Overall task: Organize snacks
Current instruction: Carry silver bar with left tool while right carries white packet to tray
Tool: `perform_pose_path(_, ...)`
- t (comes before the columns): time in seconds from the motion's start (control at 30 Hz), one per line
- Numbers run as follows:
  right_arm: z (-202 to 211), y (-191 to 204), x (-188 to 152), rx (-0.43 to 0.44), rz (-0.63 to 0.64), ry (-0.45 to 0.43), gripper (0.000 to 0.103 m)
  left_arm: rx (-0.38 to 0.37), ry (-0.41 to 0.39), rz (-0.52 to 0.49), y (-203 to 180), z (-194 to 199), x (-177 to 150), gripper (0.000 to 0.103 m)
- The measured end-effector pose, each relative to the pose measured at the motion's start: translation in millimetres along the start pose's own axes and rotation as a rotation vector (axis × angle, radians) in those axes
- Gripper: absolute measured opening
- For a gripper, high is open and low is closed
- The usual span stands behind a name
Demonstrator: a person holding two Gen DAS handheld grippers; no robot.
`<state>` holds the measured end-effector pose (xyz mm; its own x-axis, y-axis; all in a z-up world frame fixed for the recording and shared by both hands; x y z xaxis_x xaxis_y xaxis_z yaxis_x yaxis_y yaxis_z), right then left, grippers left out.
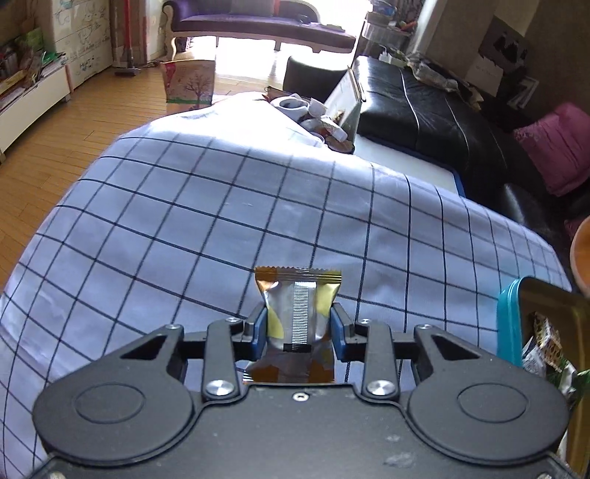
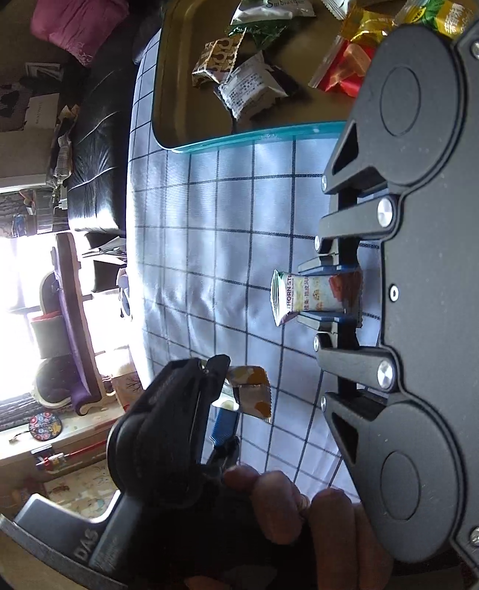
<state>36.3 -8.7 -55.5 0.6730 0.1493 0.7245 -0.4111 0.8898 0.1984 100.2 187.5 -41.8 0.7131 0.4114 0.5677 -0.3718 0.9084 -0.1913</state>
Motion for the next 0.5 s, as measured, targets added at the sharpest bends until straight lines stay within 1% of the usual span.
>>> perform_pose_path(0.1, 5.9, -4.3, 6.4, 0.007, -0.027, -0.028, 0.028, -0.025, -0.01, 0.036, 5.3, 16.9, 4.0, 0.034)
perform_pose_path(0.23, 20.0, -23.1, 18.0, 0.006, -0.097, -0.069, 0.028, -0.052, -0.024, 0.039, 2.6, 37.7, 4.9, 0.034)
perform_pose_path(0.37, 38.6, -55.3, 30.3, -0.045, -0.182, -0.116, 0.028, -0.086, -0.02, 0.0, -16.3, 52.9, 0.0, 0.034)
perform_pose_path(0.5, 58.3, -98.1, 36.4, -0.124, -0.315, -0.155, 0.028, -0.163, -0.017, -0.068, -49.0, 68.0, -10.9, 0.034)
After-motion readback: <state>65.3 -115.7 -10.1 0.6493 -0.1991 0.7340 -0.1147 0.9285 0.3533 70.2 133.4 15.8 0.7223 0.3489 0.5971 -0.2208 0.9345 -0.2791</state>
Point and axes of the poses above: each gripper's, at about its wrist camera, not at the fingertips, and z roughly against the way its jaws point, y to its left, x to its top, the point moved 7 cm from there along -z, roughly the way its jaws point, and after that the axes turned 1 degree about -z, right-handed, at the moved point
